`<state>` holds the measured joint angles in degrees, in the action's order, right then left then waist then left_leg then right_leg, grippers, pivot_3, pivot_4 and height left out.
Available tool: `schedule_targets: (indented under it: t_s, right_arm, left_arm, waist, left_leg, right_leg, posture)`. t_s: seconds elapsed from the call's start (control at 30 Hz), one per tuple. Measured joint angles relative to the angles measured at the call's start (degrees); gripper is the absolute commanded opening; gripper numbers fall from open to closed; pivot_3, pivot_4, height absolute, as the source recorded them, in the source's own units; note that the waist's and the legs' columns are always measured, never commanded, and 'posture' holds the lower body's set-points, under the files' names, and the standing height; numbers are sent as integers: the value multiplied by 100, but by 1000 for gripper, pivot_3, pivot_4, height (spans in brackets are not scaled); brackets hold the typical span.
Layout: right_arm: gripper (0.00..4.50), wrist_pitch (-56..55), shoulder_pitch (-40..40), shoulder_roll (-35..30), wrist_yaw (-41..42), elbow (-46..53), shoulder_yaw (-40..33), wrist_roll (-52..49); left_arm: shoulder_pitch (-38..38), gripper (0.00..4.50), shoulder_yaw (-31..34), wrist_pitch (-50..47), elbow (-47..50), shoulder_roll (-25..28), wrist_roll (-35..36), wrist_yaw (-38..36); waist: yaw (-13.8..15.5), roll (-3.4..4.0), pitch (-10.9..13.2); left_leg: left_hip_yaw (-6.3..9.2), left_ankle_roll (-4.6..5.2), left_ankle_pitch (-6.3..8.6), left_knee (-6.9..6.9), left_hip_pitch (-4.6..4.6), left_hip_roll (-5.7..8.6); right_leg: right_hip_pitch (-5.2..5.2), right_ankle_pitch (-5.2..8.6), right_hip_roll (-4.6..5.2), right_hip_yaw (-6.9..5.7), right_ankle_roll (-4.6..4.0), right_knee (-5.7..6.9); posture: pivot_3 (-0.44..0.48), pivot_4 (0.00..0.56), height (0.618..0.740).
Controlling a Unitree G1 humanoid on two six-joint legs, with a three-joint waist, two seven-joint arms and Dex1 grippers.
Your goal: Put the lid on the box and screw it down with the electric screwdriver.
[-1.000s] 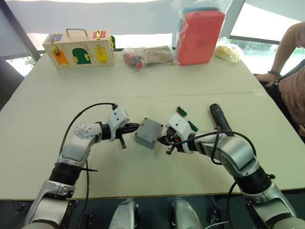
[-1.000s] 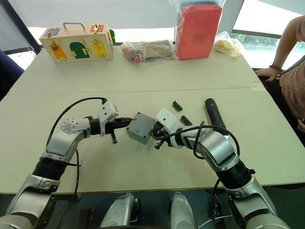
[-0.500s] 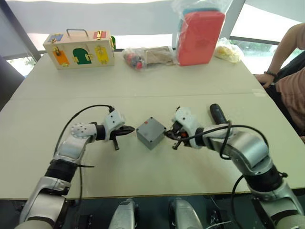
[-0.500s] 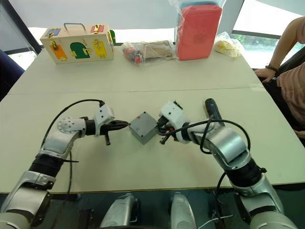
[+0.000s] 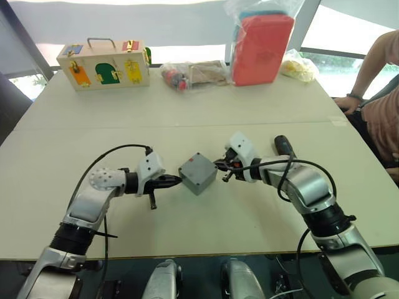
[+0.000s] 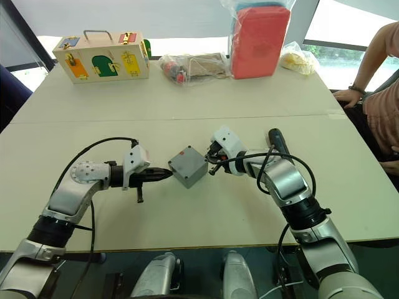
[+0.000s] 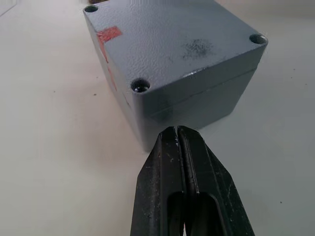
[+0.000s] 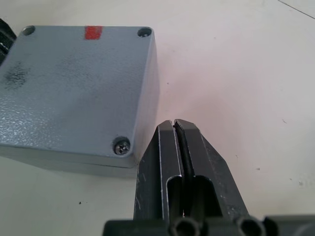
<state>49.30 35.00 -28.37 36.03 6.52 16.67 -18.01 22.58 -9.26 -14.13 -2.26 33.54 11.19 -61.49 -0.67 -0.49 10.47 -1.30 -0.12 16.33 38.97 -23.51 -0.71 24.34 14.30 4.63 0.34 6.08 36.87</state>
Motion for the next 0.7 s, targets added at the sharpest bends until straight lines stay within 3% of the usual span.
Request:
schedule_targets:
  t_s: [0.7]
  right_arm:
    - [36,509,-528,227,148,740,38,84]
  left_arm:
    - [406,0,-37,230,-633,141,-191,21]
  waist:
    - [-7,0,0]
  left_leg:
    - [1,0,0,1,0,0]
  right_leg:
    - [1,1,-2,-1,0,3]
  posture:
    - [0,150,730]
